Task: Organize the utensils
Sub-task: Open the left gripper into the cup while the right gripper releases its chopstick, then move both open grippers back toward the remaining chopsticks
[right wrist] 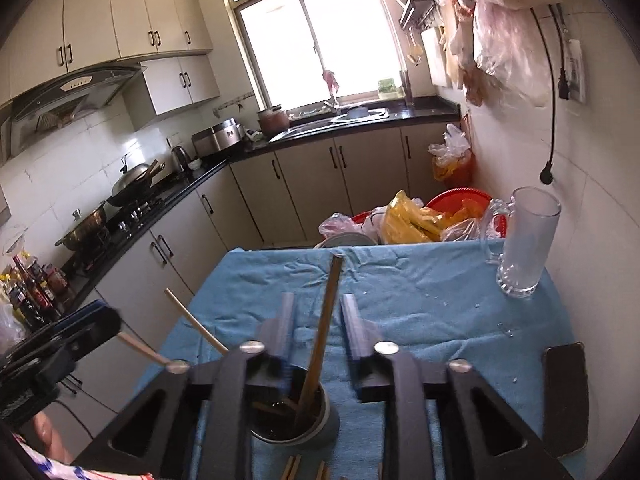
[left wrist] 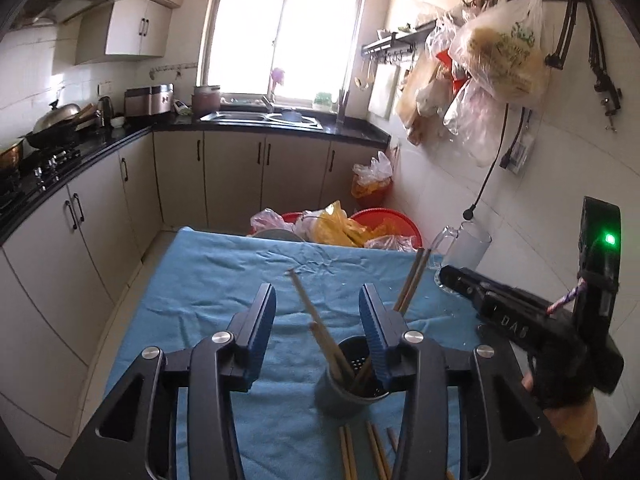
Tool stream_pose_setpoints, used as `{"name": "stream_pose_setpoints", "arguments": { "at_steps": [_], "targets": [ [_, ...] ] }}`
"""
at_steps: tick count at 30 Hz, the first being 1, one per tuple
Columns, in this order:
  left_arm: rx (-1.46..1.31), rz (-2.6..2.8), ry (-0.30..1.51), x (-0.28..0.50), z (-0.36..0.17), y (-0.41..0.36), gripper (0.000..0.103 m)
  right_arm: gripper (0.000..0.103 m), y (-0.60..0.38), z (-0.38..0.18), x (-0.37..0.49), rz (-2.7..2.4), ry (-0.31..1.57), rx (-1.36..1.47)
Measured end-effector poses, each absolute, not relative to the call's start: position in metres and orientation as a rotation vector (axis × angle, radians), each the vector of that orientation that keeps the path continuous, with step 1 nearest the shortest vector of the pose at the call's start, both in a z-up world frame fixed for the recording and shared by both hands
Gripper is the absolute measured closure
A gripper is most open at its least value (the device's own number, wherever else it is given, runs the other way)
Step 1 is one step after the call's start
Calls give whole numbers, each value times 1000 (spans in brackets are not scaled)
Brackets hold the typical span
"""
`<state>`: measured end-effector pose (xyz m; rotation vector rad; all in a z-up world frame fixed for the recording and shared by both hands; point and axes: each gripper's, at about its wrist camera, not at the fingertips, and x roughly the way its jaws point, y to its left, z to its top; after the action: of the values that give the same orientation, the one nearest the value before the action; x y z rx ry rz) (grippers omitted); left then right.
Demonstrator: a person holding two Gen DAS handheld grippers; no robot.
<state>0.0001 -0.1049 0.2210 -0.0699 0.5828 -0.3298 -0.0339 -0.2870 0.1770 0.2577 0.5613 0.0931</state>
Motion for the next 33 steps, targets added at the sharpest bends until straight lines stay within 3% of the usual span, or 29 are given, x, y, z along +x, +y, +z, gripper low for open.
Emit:
{"name": "stream_pose_setpoints", "arguments": {
  "at_steps": [6, 11, 17, 24, 33],
  "targets": [
    [-100, -298, 545, -38, 231, -77, 50, 55, -292, 193, -66, 75, 532, 265],
    [-111, -280, 573, -70, 233, -64, 49, 47, -297, 185, -101, 52, 556, 255],
    [-58, -357, 608, -137, 259, -80, 48, 44, -316, 163, -143, 8, 625, 273],
    [85, -559, 586, -235, 337, -141, 36, 41, -334, 126, -188, -48, 747, 240],
    [262, -591, 579, -314, 372, -200, 36, 40, -357, 85, -249, -145, 857, 298]
  ]
}}
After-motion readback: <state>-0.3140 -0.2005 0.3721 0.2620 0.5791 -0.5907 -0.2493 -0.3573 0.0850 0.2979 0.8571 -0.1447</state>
